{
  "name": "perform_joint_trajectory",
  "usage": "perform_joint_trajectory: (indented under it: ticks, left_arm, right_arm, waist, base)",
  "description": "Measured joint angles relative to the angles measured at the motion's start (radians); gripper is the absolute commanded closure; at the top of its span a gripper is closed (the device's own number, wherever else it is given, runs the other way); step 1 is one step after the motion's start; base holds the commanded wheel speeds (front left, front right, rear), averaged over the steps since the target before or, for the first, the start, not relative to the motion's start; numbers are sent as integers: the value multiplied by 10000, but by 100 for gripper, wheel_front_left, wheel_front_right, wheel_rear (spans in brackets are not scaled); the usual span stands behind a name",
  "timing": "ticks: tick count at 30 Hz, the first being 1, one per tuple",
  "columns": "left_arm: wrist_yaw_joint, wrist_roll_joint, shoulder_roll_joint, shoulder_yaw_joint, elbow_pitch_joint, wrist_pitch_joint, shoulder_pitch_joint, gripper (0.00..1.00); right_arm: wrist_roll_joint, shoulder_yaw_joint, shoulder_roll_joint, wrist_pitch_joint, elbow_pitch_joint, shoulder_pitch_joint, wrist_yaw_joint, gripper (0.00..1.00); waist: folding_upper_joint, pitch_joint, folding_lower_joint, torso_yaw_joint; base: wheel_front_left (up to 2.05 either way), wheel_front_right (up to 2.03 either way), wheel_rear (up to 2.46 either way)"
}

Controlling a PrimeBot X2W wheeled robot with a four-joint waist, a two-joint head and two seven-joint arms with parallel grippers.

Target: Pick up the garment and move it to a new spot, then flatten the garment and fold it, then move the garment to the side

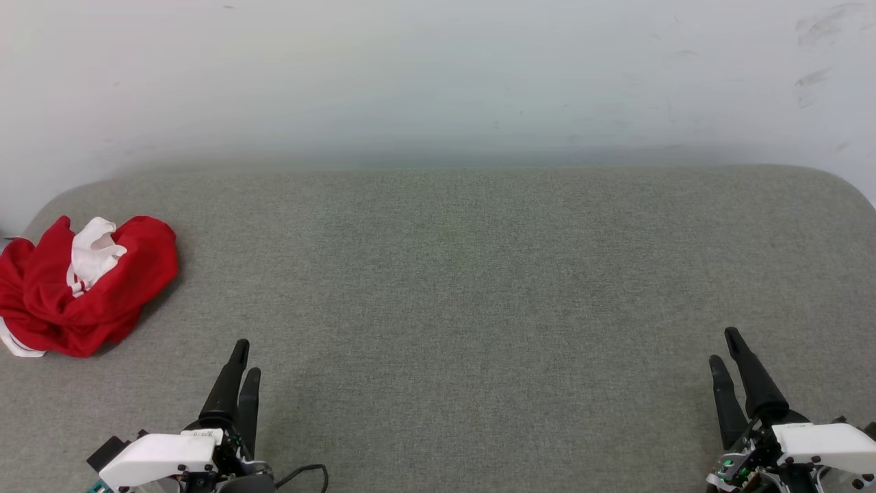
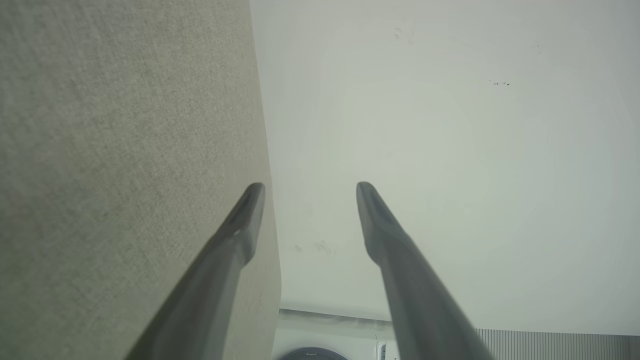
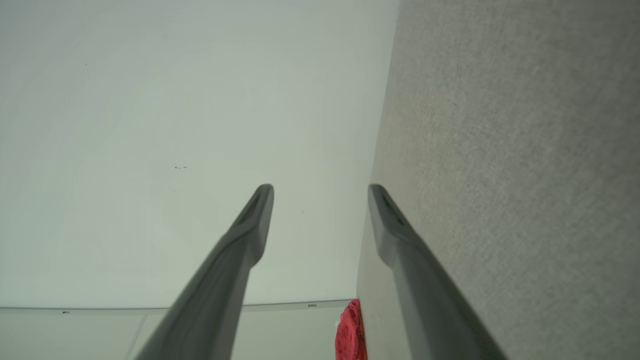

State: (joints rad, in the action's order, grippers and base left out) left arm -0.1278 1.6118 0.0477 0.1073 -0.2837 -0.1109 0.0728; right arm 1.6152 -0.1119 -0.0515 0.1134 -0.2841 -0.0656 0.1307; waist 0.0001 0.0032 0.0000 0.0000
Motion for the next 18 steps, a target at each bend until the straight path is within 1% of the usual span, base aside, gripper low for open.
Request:
perform_joint_trajectory:
  ticks: [5,8,14,18]
  left_arm:
    - [0,-153,-10,-46,52,242,-91,0]
    - [0,-485,-10,-27,119,391,-91,0]
    - [148,-1549,-8,65,389,669,-89,0]
    - [395,-2428,-8,15,727,842,-87,0]
  right_arm:
    - [-268,6,2,-234,-23,90,0,0]
    - [-663,-42,6,-387,59,91,0,0]
    - [-1889,-180,8,-660,439,93,0,0]
    - [-2786,-219,10,-834,750,101,0,0]
  waist:
    - [0,7,0,1]
    - [0,13,0,3]
    - [0,29,0,4]
    - [0,39,0,3]
  base:
    - [0,0,0]
    - [0,0,0]
    - [0,0,0]
    - [0,0,0]
